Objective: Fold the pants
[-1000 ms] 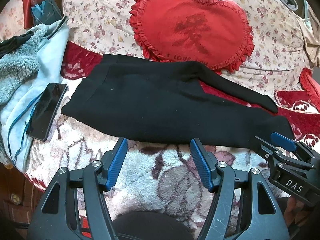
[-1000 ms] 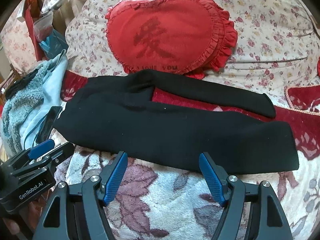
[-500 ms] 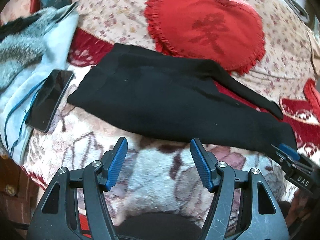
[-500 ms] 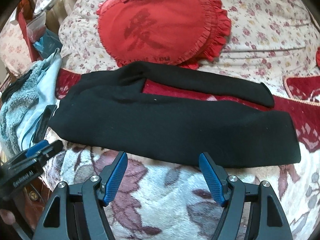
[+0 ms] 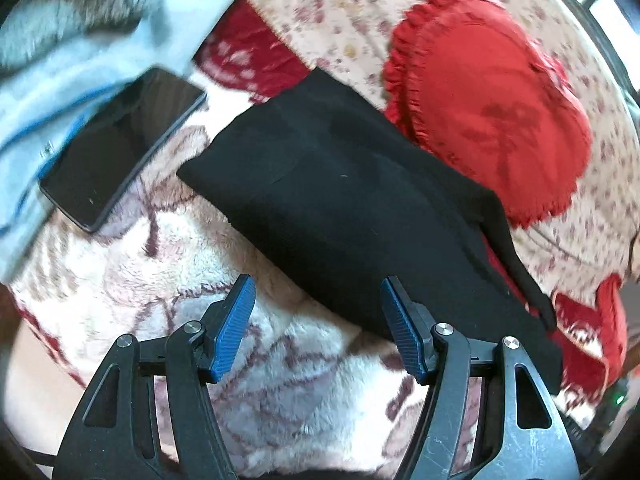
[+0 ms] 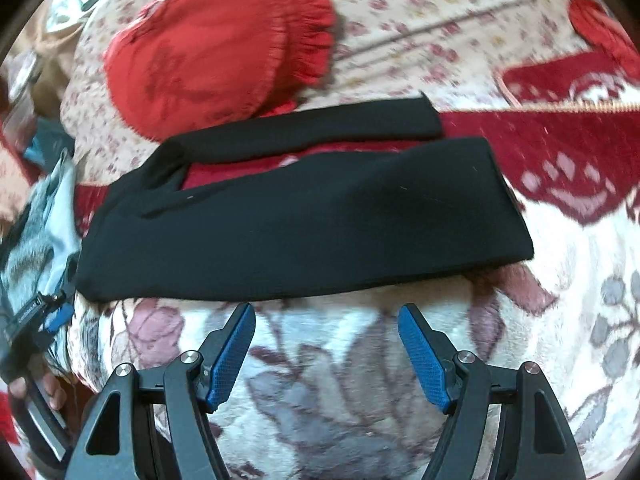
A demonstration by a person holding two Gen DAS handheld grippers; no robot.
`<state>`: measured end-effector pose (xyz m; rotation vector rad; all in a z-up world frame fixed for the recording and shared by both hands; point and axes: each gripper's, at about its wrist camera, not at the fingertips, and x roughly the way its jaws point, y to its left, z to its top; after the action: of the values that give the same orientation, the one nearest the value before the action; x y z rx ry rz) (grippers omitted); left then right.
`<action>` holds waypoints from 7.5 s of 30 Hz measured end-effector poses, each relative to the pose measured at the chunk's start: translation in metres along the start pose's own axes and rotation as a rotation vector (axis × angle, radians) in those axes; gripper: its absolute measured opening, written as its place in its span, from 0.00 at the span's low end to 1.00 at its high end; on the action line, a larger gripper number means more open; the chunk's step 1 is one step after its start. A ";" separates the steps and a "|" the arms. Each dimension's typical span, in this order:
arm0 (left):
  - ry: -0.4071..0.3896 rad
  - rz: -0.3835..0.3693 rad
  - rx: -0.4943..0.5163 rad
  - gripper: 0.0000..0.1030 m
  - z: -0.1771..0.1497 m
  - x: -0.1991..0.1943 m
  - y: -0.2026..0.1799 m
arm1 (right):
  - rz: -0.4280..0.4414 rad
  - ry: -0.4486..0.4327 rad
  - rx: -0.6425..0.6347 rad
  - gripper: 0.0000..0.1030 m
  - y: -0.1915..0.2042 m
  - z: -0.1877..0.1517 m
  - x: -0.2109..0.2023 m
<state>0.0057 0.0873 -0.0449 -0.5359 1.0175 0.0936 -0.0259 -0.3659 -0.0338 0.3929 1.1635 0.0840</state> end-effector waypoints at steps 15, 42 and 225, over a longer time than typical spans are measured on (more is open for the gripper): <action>-0.016 0.017 -0.039 0.32 0.030 0.031 -0.007 | 0.036 -0.020 0.004 0.47 -0.007 0.040 0.026; 0.023 0.064 0.124 0.13 -0.019 -0.045 0.014 | 0.210 0.036 0.048 0.23 -0.056 -0.035 -0.032; -0.021 -0.088 -0.063 0.27 0.013 -0.058 0.036 | 0.381 -0.027 -0.716 0.06 0.267 -0.052 0.058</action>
<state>-0.0261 0.1343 -0.0056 -0.6353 0.9719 0.0529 -0.0137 -0.0894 -0.0101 -0.0287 0.9447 0.8007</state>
